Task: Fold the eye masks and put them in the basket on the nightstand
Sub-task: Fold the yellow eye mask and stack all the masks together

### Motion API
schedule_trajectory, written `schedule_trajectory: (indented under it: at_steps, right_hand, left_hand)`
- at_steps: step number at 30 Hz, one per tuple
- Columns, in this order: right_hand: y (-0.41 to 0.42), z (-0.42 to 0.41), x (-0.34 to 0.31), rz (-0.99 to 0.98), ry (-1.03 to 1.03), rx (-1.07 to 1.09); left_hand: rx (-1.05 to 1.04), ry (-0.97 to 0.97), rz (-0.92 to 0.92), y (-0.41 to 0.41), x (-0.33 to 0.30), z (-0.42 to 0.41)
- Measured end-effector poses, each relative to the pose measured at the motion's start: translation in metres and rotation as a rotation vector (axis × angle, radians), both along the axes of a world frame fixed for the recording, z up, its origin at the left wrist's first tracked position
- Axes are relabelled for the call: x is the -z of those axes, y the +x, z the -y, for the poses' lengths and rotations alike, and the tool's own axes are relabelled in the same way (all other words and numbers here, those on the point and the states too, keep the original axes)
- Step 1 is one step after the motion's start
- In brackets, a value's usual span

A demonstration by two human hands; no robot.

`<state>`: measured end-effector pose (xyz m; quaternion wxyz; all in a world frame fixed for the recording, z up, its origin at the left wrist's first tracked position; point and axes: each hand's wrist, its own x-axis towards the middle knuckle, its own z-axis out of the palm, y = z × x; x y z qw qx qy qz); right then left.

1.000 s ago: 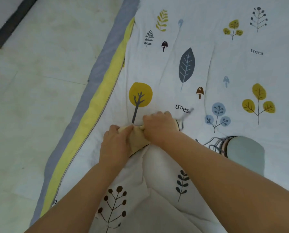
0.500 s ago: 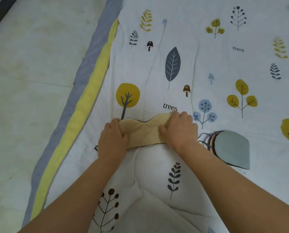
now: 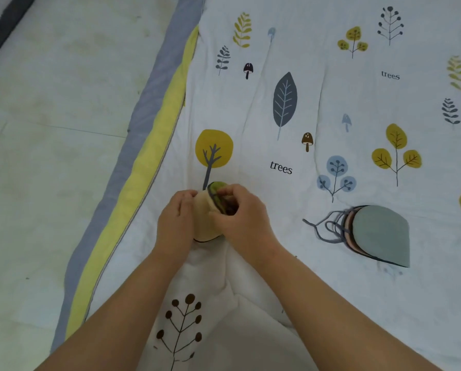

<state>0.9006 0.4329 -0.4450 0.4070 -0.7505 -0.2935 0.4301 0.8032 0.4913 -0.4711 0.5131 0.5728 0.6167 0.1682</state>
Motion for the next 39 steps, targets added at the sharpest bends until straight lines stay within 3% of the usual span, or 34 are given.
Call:
schedule_trajectory:
  at_steps: [4, 10, 14, 17, 21, 25, 27, 30, 33, 39]
  right_hand:
    - [-0.009, -0.001, 0.007, -0.049, -0.029, -0.144]
    - [0.015, -0.001, 0.012, 0.103, -0.142, 0.314]
    - [0.027, 0.002, 0.02, -0.09, -0.306, 0.206]
    - [0.036, 0.01, 0.024, 0.029, -0.321, 0.254]
    - [0.04, 0.023, 0.029, 0.15, -0.336, 0.326]
    - [0.04, 0.031, 0.039, 0.477, -0.326, 0.158]
    - [0.04, 0.034, 0.046, 0.654, -0.256, -0.023]
    - [0.04, 0.04, 0.061, 0.856, -0.229, -0.312]
    - [0.047, 0.046, 0.073, 0.814, -0.293, -0.505]
    - [0.054, 0.044, 0.077, 0.741, -0.333, -0.539]
  left_hand:
    - [-0.067, -0.252, 0.11, -0.003, -0.003, -0.003]
    - [-0.04, -0.299, 0.269, -0.001, 0.001, -0.006]
    - [0.077, -0.386, 0.39, 0.011, 0.001, -0.001]
    - [0.197, -0.268, 0.224, 0.022, 0.0, 0.004]
    - [0.32, 0.22, -0.275, 0.041, 0.004, 0.019]
    - [0.433, 0.622, -0.375, 0.053, 0.018, 0.033]
    - [0.566, 0.637, -0.424, 0.055, 0.029, 0.038]
    - [0.686, 0.511, -0.479, 0.047, 0.046, 0.04]
    - [0.74, 0.47, -0.531, 0.042, 0.059, 0.036]
    - [0.746, 0.399, -0.583, 0.049, 0.058, 0.034]
